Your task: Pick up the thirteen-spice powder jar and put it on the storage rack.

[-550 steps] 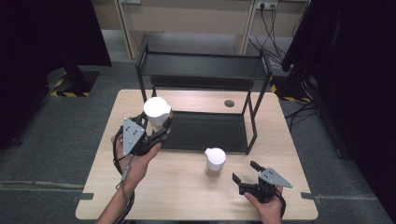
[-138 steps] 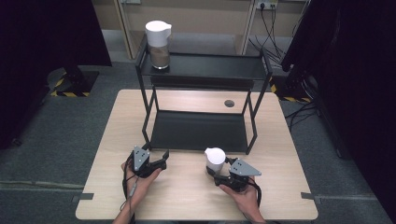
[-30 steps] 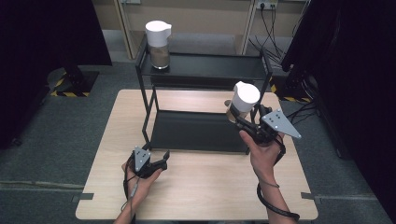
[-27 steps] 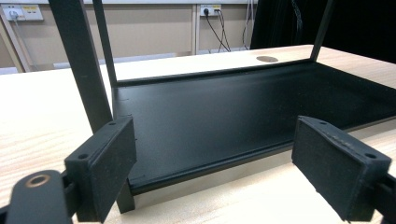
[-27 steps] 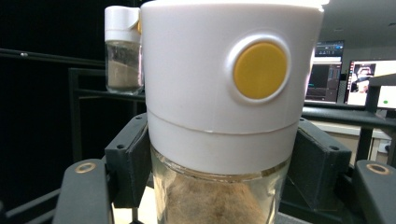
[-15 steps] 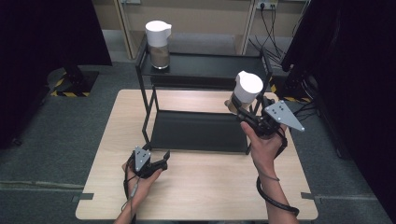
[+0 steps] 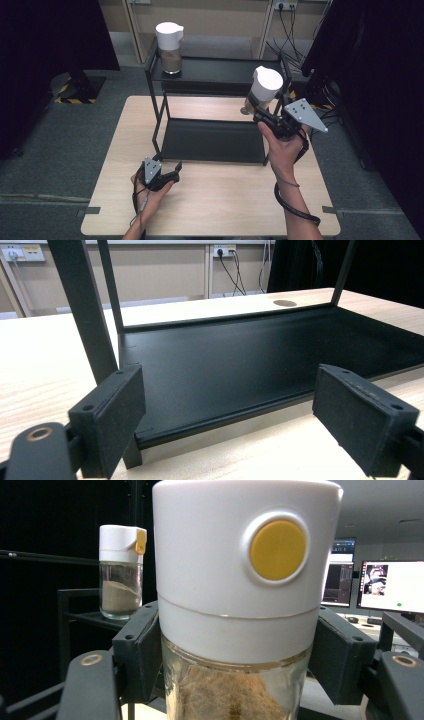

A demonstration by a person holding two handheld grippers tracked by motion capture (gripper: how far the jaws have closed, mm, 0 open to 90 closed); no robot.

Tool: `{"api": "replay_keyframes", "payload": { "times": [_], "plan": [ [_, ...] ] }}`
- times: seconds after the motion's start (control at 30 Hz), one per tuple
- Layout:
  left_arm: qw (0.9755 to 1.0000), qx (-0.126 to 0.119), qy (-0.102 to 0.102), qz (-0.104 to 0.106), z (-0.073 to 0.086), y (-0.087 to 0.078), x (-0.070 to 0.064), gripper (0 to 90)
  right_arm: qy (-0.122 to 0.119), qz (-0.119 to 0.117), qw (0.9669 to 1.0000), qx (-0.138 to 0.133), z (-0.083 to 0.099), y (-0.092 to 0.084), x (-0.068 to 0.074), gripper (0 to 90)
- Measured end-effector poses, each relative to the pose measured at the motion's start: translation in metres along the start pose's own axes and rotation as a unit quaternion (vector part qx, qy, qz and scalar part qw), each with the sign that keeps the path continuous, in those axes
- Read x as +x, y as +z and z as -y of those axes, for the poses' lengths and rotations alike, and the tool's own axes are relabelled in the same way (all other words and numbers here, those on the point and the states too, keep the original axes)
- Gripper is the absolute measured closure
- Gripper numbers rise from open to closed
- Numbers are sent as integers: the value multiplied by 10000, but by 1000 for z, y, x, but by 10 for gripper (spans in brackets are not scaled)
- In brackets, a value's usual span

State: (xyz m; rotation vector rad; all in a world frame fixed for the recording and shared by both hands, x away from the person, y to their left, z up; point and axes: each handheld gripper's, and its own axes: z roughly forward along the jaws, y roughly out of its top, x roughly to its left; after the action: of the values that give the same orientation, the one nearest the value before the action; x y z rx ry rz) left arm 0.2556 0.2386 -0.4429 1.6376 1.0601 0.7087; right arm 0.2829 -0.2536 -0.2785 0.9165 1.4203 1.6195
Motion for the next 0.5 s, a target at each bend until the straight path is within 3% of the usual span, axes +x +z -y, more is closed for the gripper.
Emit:
{"api": "replay_keyframes", "payload": {
  "times": [0.5],
  "plan": [
    [10000,2,8,-1,0,0,0,131,-23,69,10000,-23,-12,12,0,307]
  ]
}}
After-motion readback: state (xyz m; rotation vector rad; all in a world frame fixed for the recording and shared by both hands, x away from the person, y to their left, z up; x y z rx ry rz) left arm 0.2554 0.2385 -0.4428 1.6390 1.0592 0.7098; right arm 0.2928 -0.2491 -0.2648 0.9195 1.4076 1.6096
